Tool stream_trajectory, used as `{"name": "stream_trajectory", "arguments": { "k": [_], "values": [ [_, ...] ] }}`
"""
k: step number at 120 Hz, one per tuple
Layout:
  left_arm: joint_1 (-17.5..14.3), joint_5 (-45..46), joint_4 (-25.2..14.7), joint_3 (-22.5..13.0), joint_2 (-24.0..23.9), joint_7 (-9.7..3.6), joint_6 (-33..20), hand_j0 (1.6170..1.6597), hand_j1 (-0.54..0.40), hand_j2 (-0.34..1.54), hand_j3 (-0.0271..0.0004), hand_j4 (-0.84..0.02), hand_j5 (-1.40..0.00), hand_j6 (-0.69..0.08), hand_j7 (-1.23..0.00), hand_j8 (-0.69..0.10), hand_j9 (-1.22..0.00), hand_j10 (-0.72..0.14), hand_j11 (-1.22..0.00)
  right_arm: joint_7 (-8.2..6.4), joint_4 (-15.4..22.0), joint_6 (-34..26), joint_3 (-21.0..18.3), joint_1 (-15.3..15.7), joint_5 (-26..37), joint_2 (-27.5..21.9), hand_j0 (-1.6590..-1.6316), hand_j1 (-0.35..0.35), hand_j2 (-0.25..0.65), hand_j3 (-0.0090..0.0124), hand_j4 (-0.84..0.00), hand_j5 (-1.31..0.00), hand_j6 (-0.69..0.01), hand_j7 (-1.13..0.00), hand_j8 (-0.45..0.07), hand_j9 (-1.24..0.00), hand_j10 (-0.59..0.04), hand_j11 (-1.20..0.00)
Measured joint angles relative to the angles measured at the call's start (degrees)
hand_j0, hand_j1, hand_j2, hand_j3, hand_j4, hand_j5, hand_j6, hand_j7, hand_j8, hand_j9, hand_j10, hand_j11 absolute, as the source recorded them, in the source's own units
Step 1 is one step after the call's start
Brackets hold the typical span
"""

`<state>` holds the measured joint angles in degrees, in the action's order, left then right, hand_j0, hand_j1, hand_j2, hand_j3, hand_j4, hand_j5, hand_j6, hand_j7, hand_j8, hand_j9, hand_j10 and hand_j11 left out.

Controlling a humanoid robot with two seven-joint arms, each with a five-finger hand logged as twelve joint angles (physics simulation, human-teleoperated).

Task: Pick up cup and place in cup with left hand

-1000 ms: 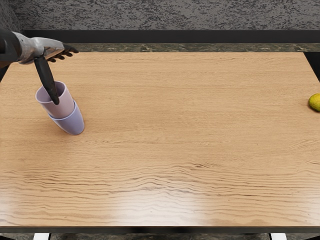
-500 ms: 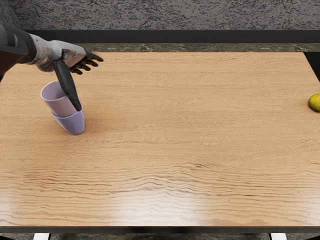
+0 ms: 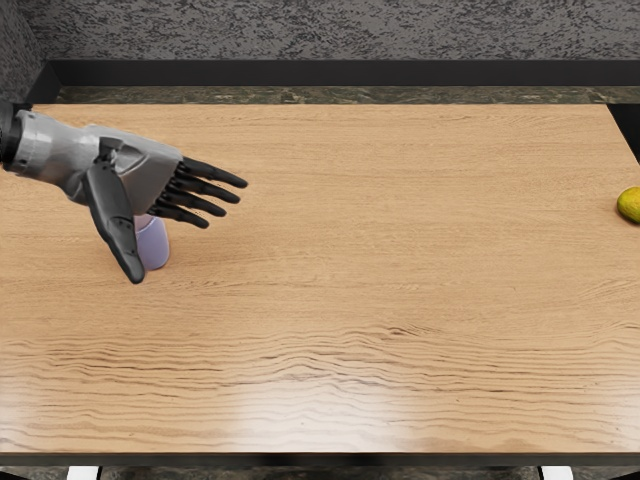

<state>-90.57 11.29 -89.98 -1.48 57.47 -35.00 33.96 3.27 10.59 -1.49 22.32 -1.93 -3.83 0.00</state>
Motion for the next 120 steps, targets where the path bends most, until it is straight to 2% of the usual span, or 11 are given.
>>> {"name": "stream_trajectory", "arguments": {
  "k": [16, 29, 40, 56, 73, 79, 103, 120],
  "values": [
    [3.65, 4.05, -1.29, -0.27, 1.97, 0.0, 0.77, 1.6581, 0.349, 0.0, 0.0, -0.001, 0.0, -0.002, 0.0, -0.001, 0.0, -0.001, 0.0, -0.01, 0.06, 0.0, 0.0, 0.0, -0.02, 0.0, -1.6581, -0.312, -0.006, 0.0, -0.031, -0.04, -0.031, -0.04, -0.031, -0.04, -0.031, -0.04],
    [5.27, 6.12, -2.94, -0.39, 4.64, 0.0, 0.97, 1.6581, 0.349, 0.0, 0.0, -0.001, 0.0, -0.001, 0.0, -0.001, 0.0, -0.001, 0.0, 0.0, 0.1, 0.01, 0.0, 0.0, -0.03, 0.0, -1.6581, -0.312, -0.006, 0.0, -0.031, -0.04, -0.031, -0.04, -0.031, -0.04, -0.031, -0.04],
    [7.0, 6.74, -3.73, -0.6, 5.95, 0.0, 1.04, 1.6581, 0.349, 0.0, 0.0, -0.001, 0.0, -0.001, 0.0, -0.001, 0.0, -0.001, 0.0, -0.01, 0.13, 0.02, 0.0, -0.01, -0.03, 0.0, -1.6581, -0.312, -0.006, 0.0, -0.031, -0.04, -0.031, -0.04, -0.031, -0.04, -0.031, -0.04],
    [11.45, 7.05, -4.66, -0.93, 8.54, 0.0, 1.08, 1.6581, 0.349, 0.0, 0.0, 0.0, 0.0, 0.0, 0.0, 0.0, 0.0, 0.0, 0.0, 0.0, 0.15, 0.01, 0.0, 0.0, -0.03, 0.0, -1.6581, -0.312, -0.006, 0.0, -0.031, -0.04, -0.031, -0.04, -0.031, -0.04, -0.031, -0.04],
    [13.67, 6.89, -5.03, -1.76, 8.8, 0.0, 1.09, 1.6581, 0.349, 0.0, 0.0, 0.0, 0.0, 0.0, 0.0, 0.0, 0.0, 0.0, 0.0, 0.0, 0.18, 0.02, -0.02, -0.01, -0.03, 0.0, -1.6581, -0.312, -0.006, 0.0, -0.031, -0.04, -0.031, -0.04, -0.031, -0.04, -0.031, -0.04],
    [15.52, 6.82, -5.06, -2.23, 9.87, 0.0, 1.09, 1.6581, 0.348, 0.0, 0.0, 0.0, 0.0, 0.0, 0.0, 0.0, 0.0, 0.0, 0.0, -0.01, 0.19, 0.03, -0.04, -0.01, -0.04, 0.0, -1.6581, -0.312, -0.006, 0.0, -0.031, -0.04, -0.03, -0.04, -0.031, -0.04, -0.031, -0.04],
    [18.21, 6.68, -4.89, -2.92, 11.3, 0.0, 1.1, 1.6581, 0.348, 0.0, 0.0, 0.0, 0.0, 0.0, 0.0, 0.0, 0.0, 0.0, 0.0, -0.01, 0.21, 0.02, -0.07, 0.0, -0.03, 0.0, -1.6581, -0.312, -0.006, 0.0, -0.031, -0.04, -0.031, -0.04, -0.031, -0.04, -0.031, -0.04],
    [18.74, 6.62, -4.8, -3.01, 12.4, 0.0, 1.11, 1.6581, 0.348, 0.0, 0.0, 0.0, 0.0, 0.0, 0.0, 0.0, 0.0, 0.0, 0.0, -0.01, 0.22, 0.04, -0.07, 0.0, -0.03, 0.0, -1.6581, -0.312, -0.006, 0.0, -0.031, -0.04, -0.03, -0.04, -0.031, -0.04, -0.031, -0.04]
  ]
}}
